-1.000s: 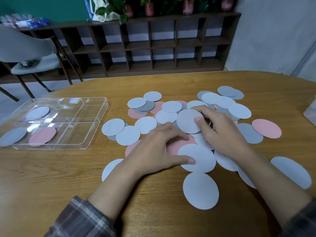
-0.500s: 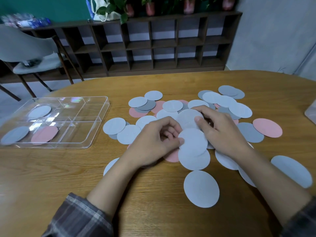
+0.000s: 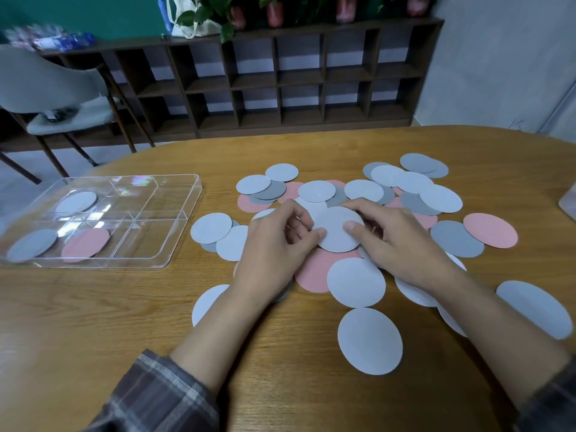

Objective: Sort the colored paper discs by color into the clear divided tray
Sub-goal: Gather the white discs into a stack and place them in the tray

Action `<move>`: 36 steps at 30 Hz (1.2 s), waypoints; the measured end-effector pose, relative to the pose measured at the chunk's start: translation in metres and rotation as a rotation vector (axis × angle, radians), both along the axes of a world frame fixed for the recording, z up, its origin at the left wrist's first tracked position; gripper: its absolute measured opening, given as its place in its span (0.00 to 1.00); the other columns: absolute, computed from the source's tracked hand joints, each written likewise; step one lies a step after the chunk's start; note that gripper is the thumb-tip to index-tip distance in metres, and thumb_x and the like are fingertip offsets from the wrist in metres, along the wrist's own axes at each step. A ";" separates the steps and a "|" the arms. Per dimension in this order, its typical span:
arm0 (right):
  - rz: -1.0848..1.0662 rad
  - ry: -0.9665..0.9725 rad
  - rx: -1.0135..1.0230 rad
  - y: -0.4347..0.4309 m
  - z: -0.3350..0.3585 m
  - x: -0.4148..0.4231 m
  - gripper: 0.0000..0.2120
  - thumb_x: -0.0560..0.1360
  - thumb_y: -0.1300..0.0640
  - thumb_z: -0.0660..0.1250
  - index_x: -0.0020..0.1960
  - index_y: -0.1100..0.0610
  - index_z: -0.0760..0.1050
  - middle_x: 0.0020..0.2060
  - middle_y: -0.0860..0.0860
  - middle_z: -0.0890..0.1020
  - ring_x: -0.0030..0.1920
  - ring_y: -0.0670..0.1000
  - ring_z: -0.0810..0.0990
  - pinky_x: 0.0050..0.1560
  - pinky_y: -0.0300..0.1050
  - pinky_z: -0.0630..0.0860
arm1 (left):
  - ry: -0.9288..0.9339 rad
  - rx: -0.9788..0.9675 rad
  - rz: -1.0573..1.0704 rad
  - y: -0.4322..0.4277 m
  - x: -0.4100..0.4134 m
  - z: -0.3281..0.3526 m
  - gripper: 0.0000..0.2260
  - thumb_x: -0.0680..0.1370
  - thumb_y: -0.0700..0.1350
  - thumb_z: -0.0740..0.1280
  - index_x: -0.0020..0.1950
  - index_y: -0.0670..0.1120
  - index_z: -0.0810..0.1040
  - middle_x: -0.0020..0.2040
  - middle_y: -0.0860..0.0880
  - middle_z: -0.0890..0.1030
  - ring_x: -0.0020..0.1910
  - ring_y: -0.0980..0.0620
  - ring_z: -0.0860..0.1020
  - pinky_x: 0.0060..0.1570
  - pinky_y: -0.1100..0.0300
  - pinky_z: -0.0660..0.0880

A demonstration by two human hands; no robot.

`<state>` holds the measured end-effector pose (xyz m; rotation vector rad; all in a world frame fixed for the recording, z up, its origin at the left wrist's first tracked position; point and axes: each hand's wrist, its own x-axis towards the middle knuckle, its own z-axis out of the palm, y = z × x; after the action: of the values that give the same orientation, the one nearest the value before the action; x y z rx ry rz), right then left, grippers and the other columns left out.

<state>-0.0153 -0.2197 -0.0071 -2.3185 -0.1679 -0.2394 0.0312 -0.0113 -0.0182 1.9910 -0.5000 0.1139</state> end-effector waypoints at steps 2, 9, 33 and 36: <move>-0.028 -0.032 -0.042 -0.003 -0.001 0.001 0.11 0.83 0.54 0.63 0.65 0.47 0.77 0.45 0.47 0.83 0.46 0.46 0.79 0.45 0.45 0.75 | -0.044 0.091 -0.028 -0.003 -0.005 0.001 0.12 0.73 0.50 0.80 0.46 0.51 0.77 0.35 0.53 0.80 0.33 0.56 0.76 0.36 0.64 0.72; -0.135 -0.111 -0.025 -0.011 -0.007 0.007 0.10 0.83 0.55 0.63 0.63 0.48 0.77 0.41 0.53 0.83 0.43 0.51 0.79 0.46 0.54 0.75 | -0.064 0.377 -0.305 -0.001 -0.008 -0.001 0.23 0.67 0.64 0.81 0.59 0.60 0.84 0.52 0.61 0.78 0.56 0.60 0.75 0.55 0.59 0.75; -0.005 -0.010 0.186 -0.002 -0.003 0.001 0.14 0.86 0.56 0.57 0.62 0.44 0.79 0.37 0.52 0.80 0.39 0.49 0.78 0.44 0.48 0.73 | 0.095 -0.144 -0.016 0.003 0.005 0.001 0.08 0.76 0.45 0.78 0.47 0.49 0.80 0.42 0.48 0.84 0.38 0.41 0.85 0.48 0.41 0.82; 0.042 0.022 0.163 0.002 -0.001 -0.001 0.13 0.85 0.51 0.59 0.65 0.44 0.78 0.42 0.41 0.82 0.45 0.44 0.79 0.44 0.38 0.74 | 0.089 -0.114 0.010 0.002 0.002 0.002 0.09 0.76 0.45 0.78 0.47 0.47 0.79 0.39 0.48 0.85 0.37 0.47 0.87 0.46 0.43 0.83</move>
<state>-0.0166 -0.2173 -0.0079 -2.1524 -0.1793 -0.1985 0.0333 -0.0091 -0.0159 1.8787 -0.4171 0.0589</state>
